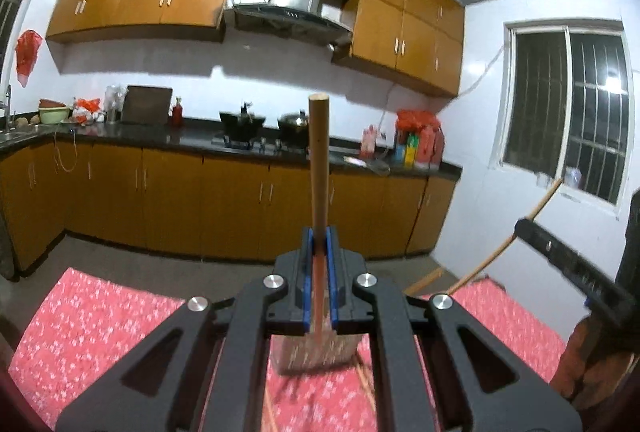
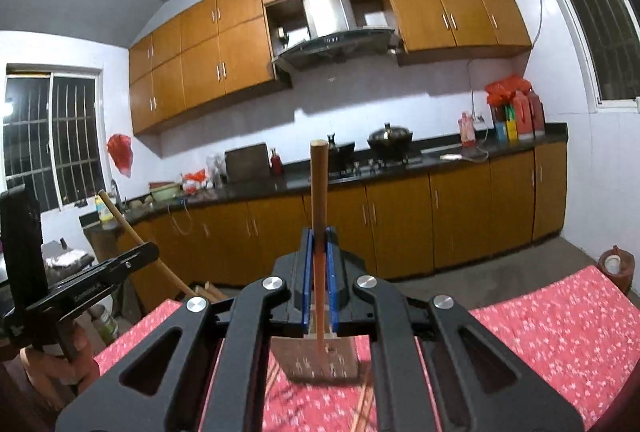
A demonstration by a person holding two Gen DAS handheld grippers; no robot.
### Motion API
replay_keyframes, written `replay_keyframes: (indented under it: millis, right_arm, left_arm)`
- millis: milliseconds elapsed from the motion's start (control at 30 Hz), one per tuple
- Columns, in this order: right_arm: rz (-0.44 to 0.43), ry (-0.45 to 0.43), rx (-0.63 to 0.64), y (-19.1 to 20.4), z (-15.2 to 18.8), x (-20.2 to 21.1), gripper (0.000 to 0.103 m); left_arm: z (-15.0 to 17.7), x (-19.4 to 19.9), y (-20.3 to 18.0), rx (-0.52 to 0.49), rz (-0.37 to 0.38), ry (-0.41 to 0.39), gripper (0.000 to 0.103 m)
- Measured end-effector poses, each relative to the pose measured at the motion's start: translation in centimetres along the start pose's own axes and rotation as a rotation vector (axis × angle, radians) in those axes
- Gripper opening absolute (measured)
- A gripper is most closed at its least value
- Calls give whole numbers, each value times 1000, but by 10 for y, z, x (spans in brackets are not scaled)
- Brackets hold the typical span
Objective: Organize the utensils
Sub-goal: 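Lower both chopsticks into the holder and open both tools, then lower both tools to the table and grasp another chopstick each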
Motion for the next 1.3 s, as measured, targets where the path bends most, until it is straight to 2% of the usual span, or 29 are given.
replay_keyframes:
  millis: [100,267,633,867,967,1033,1067,1300]
  right_arm:
    - [14,-38,7,2,-4,-13,7]
    - [37,-32,3,0,8,-38,7]
    - [55,102,2,-8,62,-68,7]
    - [30,171,-27,-5,75,-70,8]
    - [23,170,-27,-4,71,-66,13]
    - [25,157,-28,-4,66,-62,29]
    - [27,148,-28,-4,62,-61,31]
    - [50,114,-27,-11,41,-38,31]
  left_arm:
    - [-12,-13,-4,8,-19,-49,8]
    - [-9,-36,-3,3,-53,-71,8]
    - [40,-71,5,-13,-57,27,8]
    - [57,-76,6,-11,-51,72,8]
    - [56,-73,7,-4,-53,67,13]
    - [53,-70,8,4,-56,61,15]
    - [51,-68,9,6,-56,58,15]
    - [36,-45,17,27,-82,33,16]
Point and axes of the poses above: each gripper's, at about its wrist camera, not at the fingertips, and x roughly against the way its jaws point, y to its left, z to its underside, the point moved 5 cm from there along -x, roughly the way its jaws point, and after that the axes turned 15 degrees about -y, right-handed, at the moved point
